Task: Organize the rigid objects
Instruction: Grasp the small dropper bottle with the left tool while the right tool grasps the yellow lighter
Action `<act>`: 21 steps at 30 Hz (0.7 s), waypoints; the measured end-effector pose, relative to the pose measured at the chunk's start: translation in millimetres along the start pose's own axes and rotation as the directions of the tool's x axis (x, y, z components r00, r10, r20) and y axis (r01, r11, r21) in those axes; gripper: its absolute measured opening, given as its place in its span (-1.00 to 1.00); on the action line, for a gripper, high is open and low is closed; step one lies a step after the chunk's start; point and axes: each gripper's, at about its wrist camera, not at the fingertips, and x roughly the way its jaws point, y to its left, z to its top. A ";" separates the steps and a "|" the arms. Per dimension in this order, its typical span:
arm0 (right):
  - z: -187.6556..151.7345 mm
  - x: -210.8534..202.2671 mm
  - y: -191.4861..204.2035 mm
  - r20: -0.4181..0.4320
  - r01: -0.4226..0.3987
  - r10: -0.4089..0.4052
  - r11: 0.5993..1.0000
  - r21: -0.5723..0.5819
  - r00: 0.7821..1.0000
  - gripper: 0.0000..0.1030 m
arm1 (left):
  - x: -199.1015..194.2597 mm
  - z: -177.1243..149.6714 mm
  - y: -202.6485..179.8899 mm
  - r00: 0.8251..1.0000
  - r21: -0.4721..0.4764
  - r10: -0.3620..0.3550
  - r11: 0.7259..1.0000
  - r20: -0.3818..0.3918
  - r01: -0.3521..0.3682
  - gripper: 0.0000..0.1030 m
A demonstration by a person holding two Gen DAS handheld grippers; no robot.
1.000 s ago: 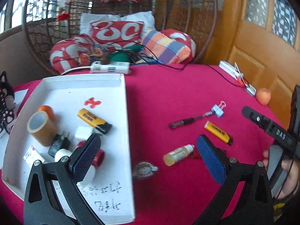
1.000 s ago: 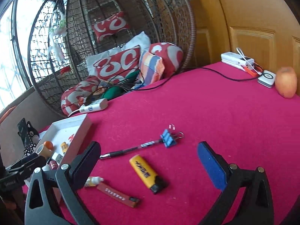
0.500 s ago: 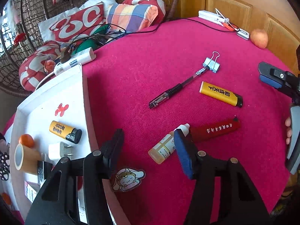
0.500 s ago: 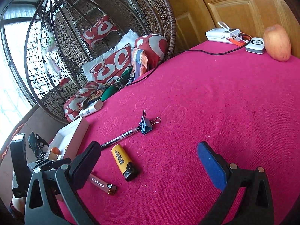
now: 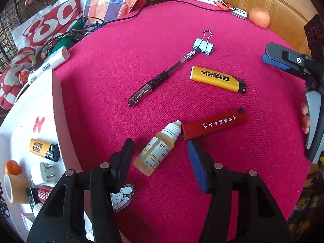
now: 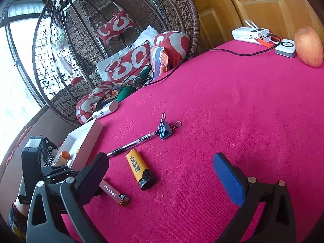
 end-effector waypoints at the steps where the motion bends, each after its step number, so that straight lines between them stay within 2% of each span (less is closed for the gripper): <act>1: 1.9 1.7 1.6 -0.013 -0.003 0.003 1.000 -0.016 1.000 1.00 | -0.5 -1.3 -1.0 1.000 0.001 0.003 1.000 0.005 -0.003 0.07; 3: 6.5 8.1 7.1 -0.055 -0.002 -0.002 0.998 -0.065 0.998 1.00 | -2.5 -5.0 -4.9 1.000 0.004 0.014 1.000 0.019 -0.014 -0.01; 4: 8.1 12.4 11.8 -0.076 0.012 -0.020 0.995 -0.104 0.997 0.99 | -4.2 -6.9 -6.9 1.000 0.004 0.007 1.000 0.026 -0.008 -0.23; 5: 8.3 15.6 18.0 -0.086 0.032 -0.045 0.988 -0.150 0.995 0.99 | -5.6 -8.7 -8.9 0.999 -0.002 -0.009 1.000 0.031 0.009 -0.36; 6: 8.0 19.0 25.8 -0.089 0.055 -0.075 0.977 -0.206 0.993 0.89 | -6.9 -10.4 -11.0 0.999 -0.009 -0.013 1.000 0.038 0.014 -0.51; 7: 6.9 23.4 34.5 -0.096 0.066 -0.094 0.962 -0.265 0.991 0.67 | -7.9 -11.6 -13.7 0.999 -0.008 -0.009 1.000 0.045 0.009 -0.60; 8: 5.0 29.0 42.1 -0.114 0.061 -0.101 0.947 -0.315 0.988 0.55 | -8.4 -12.5 -15.6 0.999 -0.008 -0.002 1.000 0.051 0.002 -0.61; 9: 2.9 37.1 49.1 -0.141 0.058 -0.114 0.934 -0.354 0.983 0.31 | -8.7 -13.4 -16.0 0.999 -0.019 0.002 1.000 0.054 -0.001 -0.61; 10: 0.7 46.1 54.1 -0.174 0.051 -0.127 0.922 -0.383 0.977 0.18 | -8.8 -13.9 -15.9 0.998 -0.030 0.002 1.000 0.057 0.000 -0.61; 13: -7.4 69.4 64.6 -0.247 0.034 -0.159 0.895 -0.444 0.956 0.12 | -8.7 -15.3 -14.3 0.998 -0.061 -0.005 0.998 0.065 0.009 -0.61; 15: -13.2 76.3 72.4 -0.244 0.049 -0.194 0.865 -0.499 0.950 0.11 | -9.4 -17.0 -15.1 0.997 -0.070 0.001 0.998 0.074 0.005 -0.61; 16: -14.6 77.0 75.6 -0.238 0.053 -0.206 0.851 -0.522 0.949 -0.19 | -9.7 -17.8 -15.0 0.997 -0.076 0.003 0.997 0.078 0.003 -0.62; 17: -16.0 77.4 77.9 -0.232 0.059 -0.216 0.839 -0.540 0.948 -0.37 | -10.0 -18.6 -15.0 0.997 -0.085 0.005 0.996 0.083 0.002 -0.62; 18: -16.5 76.5 77.3 -0.227 0.064 -0.220 0.837 -0.543 0.949 -0.52 | -11.1 -20.0 -14.9 0.996 -0.096 0.007 0.995 0.089 0.001 -0.62; 21: -13.8 70.8 69.3 -0.225 0.061 -0.197 0.864 -0.499 0.954 -0.55 | -17.0 -22.3 -13.2 0.993 -0.129 0.010 0.992 0.120 0.006 -0.62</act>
